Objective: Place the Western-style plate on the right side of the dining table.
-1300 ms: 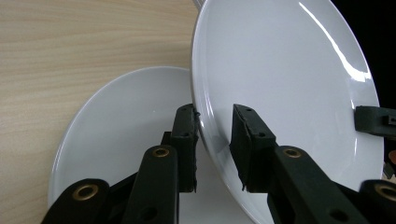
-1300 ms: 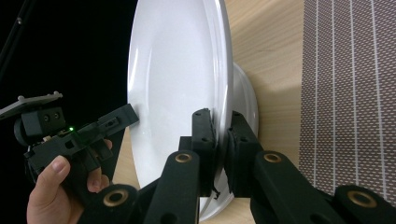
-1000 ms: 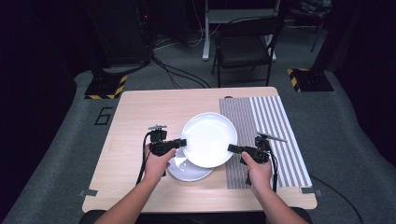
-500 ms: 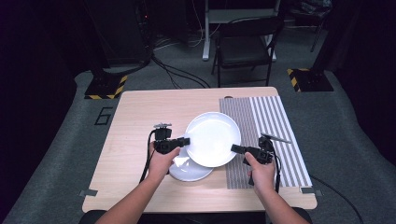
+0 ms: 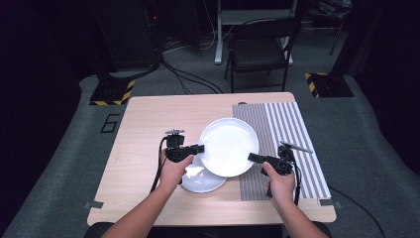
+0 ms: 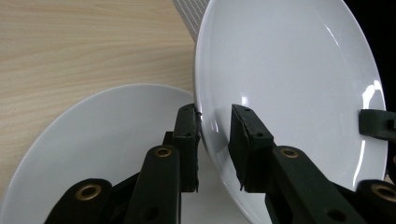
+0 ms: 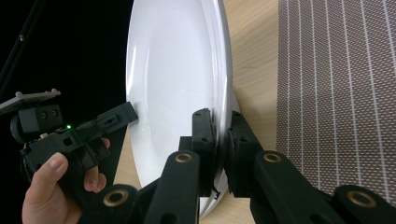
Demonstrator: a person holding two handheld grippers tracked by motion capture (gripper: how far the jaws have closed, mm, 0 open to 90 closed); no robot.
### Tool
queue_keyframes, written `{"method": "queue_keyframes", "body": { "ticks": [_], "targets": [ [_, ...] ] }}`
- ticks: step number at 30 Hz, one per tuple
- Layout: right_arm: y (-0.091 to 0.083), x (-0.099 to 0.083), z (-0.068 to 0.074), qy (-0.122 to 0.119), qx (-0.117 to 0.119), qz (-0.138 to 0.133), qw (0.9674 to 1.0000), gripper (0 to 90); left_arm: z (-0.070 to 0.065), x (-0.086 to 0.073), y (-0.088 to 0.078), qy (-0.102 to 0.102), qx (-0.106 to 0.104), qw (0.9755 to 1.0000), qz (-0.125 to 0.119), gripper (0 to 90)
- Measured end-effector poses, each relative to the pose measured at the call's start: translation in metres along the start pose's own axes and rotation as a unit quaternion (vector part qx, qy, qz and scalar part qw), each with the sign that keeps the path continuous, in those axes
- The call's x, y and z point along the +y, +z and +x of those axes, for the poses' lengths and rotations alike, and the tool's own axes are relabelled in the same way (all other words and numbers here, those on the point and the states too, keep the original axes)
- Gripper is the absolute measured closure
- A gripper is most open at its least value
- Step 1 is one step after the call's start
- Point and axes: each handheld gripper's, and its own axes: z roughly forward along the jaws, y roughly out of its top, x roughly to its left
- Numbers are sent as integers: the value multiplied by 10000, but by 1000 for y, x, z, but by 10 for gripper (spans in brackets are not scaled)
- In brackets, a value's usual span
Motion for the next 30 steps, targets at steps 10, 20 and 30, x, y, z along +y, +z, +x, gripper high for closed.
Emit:
{"method": "queue_keyframes", "body": {
  "ticks": [10,20,30],
  "targets": [
    [-10,1,-5,73,-69,-133,9999,838,-9,3,9,142,-73,9999,47,724],
    [-23,3,-10,125,-153,-309,9993,837,-19,6,20,217,-188,9995,89,724],
    [-32,5,-17,241,-257,-413,9985,838,-27,3,32,245,-214,9993,170,723]
  ]
}}
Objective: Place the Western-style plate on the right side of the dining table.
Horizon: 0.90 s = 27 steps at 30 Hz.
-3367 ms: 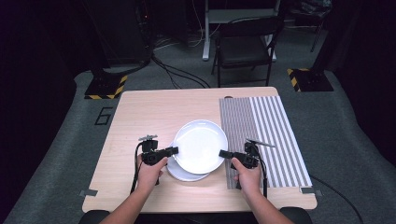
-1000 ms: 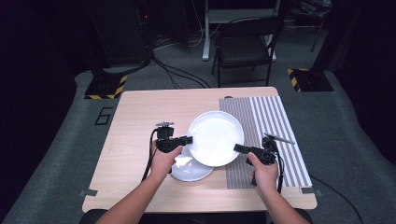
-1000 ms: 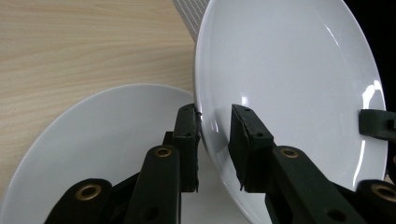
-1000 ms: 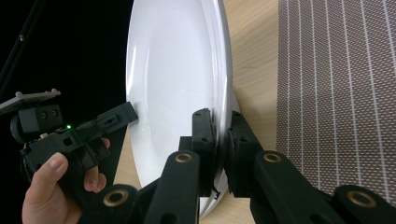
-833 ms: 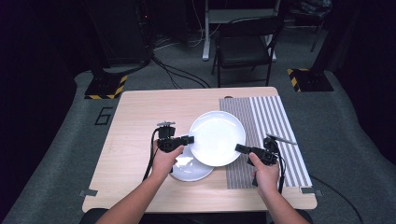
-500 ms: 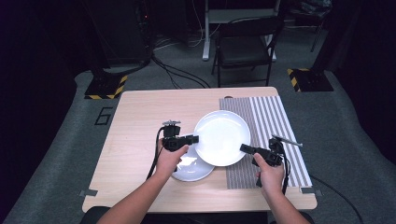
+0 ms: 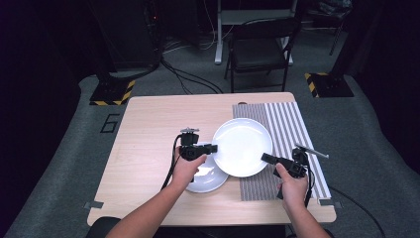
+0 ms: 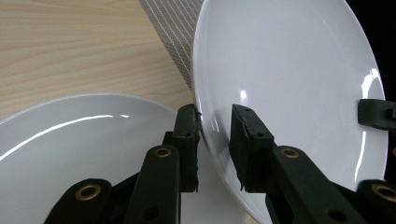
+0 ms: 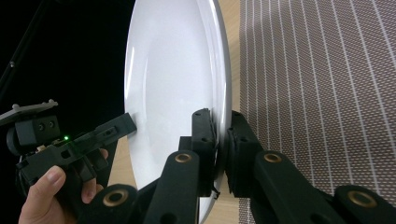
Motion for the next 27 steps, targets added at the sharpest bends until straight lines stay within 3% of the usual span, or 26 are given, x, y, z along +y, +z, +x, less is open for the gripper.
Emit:
{"method": "queue_keyframes", "body": {
  "ticks": [11,27],
  "targets": [
    [-9,3,-8,19,-123,-83,9999,840,-8,-3,12,-33,-72,9999,88,722],
    [-23,6,-14,7,-201,-176,9996,838,-19,1,23,88,-116,9997,170,721]
  ]
}}
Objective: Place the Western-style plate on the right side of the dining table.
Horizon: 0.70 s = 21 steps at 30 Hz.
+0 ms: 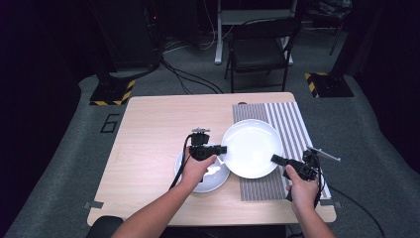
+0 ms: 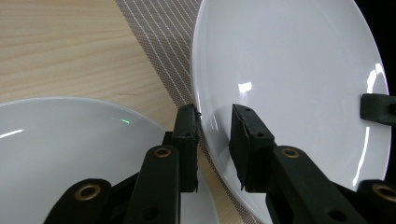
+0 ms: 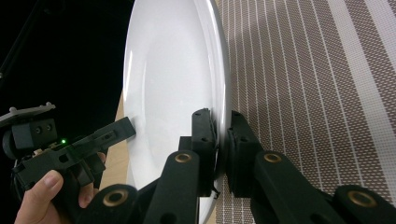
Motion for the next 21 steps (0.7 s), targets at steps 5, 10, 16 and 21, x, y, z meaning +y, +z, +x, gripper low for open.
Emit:
{"method": "queue_keyframes", "body": {
  "ticks": [5,10,16,21],
  "targets": [
    [-4,0,-2,30,-20,-39,10000,839,-2,0,4,50,-39,10000,36,721],
    [-7,-1,-7,23,-36,-84,10000,839,-4,0,9,71,-71,9999,74,721],
    [-10,-1,-12,57,-54,-104,9999,838,-6,-1,15,64,-126,9998,109,722],
    [-14,0,-14,5,-101,-146,9998,839,-10,-1,20,18,-159,9998,89,721]
  ]
}}
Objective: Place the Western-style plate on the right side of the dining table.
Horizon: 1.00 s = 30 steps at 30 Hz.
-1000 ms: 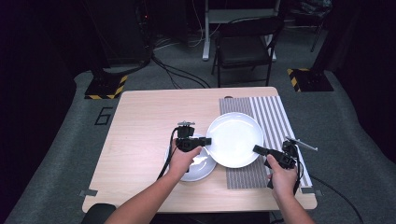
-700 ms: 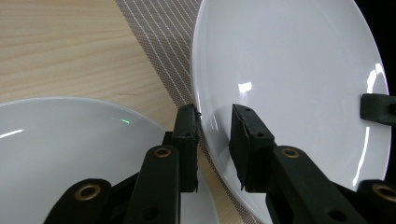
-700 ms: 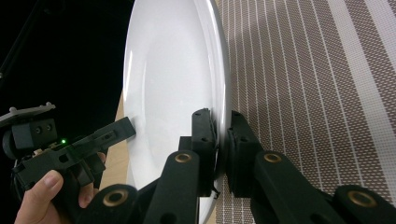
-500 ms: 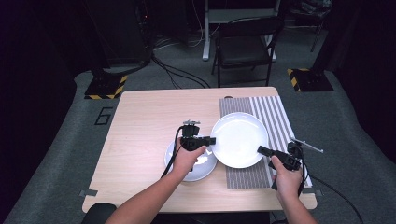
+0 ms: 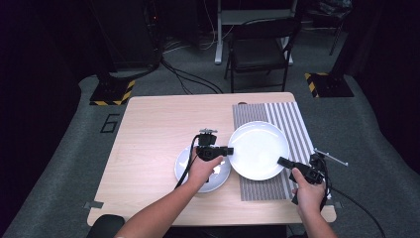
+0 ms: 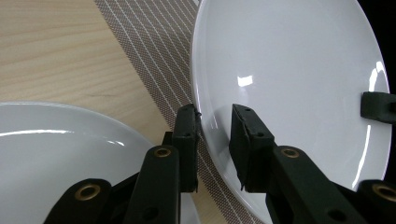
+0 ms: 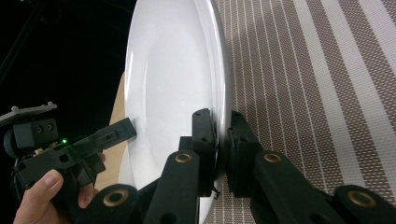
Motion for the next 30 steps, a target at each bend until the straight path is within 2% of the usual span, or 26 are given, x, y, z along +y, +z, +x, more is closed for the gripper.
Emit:
{"method": "queue_keyframes", "body": {
  "ticks": [3,4,5,7,8,17,30],
  "targets": [
    [-2,0,-1,31,-31,-19,10000,839,-1,1,3,6,-24,10000,11,722],
    [-3,0,-1,50,-16,-35,10000,839,-1,1,3,66,-36,10000,26,721],
    [-4,0,-2,48,-22,-37,10000,839,-2,1,4,11,-47,10000,39,722],
    [-5,0,-3,57,-29,-43,10000,839,-3,1,5,85,-43,9999,52,721],
    [-6,0,-4,67,-38,-43,10000,838,-4,1,6,36,-50,10000,50,721],
    [-10,1,-8,65,-58,-91,9999,839,-6,3,13,78,-82,9999,101,723],
    [-3,3,-19,140,-27,-80,9999,838,0,3,24,-74,-83,9999,89,723]
  ]
}}
